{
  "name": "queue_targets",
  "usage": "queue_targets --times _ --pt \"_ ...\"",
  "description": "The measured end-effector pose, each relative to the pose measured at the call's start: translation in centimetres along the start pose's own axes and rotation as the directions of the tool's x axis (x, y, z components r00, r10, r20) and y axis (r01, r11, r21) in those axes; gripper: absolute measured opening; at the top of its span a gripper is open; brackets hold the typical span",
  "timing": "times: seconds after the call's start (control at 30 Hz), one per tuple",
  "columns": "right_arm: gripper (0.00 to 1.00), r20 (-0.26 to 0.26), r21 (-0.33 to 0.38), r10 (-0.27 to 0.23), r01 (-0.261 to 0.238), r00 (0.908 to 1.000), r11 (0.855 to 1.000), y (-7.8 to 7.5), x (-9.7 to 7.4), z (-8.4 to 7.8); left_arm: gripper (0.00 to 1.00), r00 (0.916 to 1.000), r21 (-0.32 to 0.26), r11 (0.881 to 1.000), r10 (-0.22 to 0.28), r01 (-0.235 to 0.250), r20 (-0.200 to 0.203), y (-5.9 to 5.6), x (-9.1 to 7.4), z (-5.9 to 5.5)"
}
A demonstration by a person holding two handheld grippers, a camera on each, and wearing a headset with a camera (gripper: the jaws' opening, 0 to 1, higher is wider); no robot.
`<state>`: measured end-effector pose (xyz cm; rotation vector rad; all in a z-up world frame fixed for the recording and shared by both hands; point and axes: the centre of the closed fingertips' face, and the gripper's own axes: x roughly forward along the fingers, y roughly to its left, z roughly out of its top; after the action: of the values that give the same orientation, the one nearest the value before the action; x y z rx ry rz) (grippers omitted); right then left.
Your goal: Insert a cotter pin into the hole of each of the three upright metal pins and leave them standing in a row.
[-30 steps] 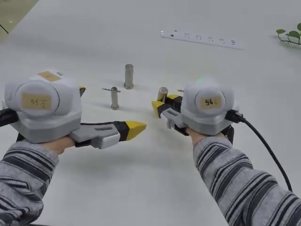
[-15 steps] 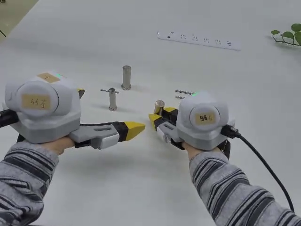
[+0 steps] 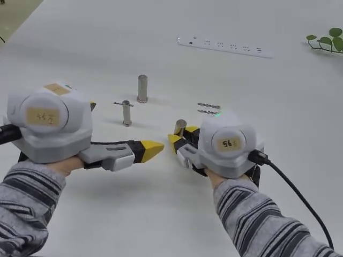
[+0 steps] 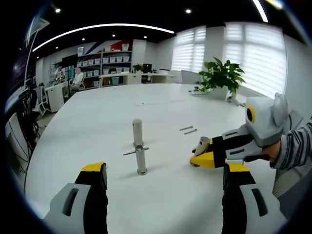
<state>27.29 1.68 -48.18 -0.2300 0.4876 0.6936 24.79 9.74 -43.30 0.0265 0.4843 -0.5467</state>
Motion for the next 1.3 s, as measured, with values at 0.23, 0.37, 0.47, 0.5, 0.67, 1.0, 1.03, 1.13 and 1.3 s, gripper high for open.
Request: queue_targets --times 0.23,0.37,0.47,0.5,0.67,1.0,1.03,1.13,1.3 --pt "0.15 -0.017 -0.007 0.026 -0.026 0.9995 1.0 0.4 -0.3 -0.8 0.98 1.0 0.011 1.0 0.0 0.0 0.003 -0.1 0.0 0.1" --pt "0.17 -0.018 -0.006 0.046 -0.046 0.9988 0.999 0.4 -1.1 -1.1 0.98 1.0 0.011 1.0 0.001 -0.001 0.007 -0.1 0.0 0.2" --pt "0.19 -0.037 -0.01 0.068 -0.068 0.997 0.998 0.2 -1.8 -1.4 0.99 0.9999 0.008 1.0 -0.002 0.001 0.014 -0.2 0.0 0.3" --pt "0.19 -0.045 -0.005 0.074 -0.074 0.9962 0.997 0.0 -2.0 -1.5 0.99 0.9999 0.01 1.0 -0.002 0.002 0.016 -0.2 0.0 0.4" --pt "0.2 -0.09 -0.003 0.115 -0.115 0.9893 0.993 -0.7 -3.0 -1.9 0.99 0.9997 -0.002 1.0 0.001 -0.001 0.025 0.0 -0.1 0.6" --pt "0.19 -0.141 -0.052 0.148 -0.156 0.979 0.986 -3.6 -3.5 -0.8 0.99 0.9994 -0.001 1.0 0.008 -0.008 0.034 0.1 -0.2 0.8" --pt "0.2 -0.151 -0.062 0.148 -0.159 0.9774 0.985 -4.1 -3.5 -0.7 0.99 0.9994 0.001 1.0 0.008 -0.008 0.035 0.0 -0.2 0.8" --pt "0.2 -0.165 -0.071 0.152 -0.165 0.9746 0.984 -5.0 -3.2 -0.3 0.99 0.9994 0.004 1.0 0.004 -0.005 0.033 -0.1 -0.1 0.8" --pt "0.19 -0.206 -0.086 0.157 -0.177 0.9658 0.98 -6.5 -2.7 0.1 0.98 0.9994 0.001 1.0 -0.006 0.006 0.033 -0.4 -0.1 0.8"
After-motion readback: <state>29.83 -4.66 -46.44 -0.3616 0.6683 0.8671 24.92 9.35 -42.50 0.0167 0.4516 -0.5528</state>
